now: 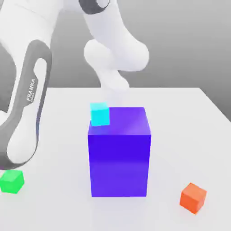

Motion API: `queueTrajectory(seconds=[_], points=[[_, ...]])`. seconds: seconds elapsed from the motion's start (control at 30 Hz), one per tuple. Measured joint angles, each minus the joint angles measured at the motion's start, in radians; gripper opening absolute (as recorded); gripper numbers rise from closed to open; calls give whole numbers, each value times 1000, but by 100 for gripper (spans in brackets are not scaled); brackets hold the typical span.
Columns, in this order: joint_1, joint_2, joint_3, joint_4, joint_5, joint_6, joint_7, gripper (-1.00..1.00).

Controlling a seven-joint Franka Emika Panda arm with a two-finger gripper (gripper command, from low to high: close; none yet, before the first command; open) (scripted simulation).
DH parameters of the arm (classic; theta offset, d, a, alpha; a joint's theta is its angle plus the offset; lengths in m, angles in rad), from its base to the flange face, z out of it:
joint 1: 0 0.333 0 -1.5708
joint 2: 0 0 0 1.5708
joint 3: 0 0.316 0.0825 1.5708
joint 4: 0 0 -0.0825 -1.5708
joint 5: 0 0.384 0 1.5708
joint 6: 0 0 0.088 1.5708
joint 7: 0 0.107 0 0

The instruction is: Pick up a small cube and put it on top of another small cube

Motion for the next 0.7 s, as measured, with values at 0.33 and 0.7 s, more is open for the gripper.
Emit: queueTrajectory(seconds=[0.33, 0.7], points=[[13, -116, -21, -37, -8, -79, 17, -100], [38, -447, -171, -421, 25, -27, 414, -100]])
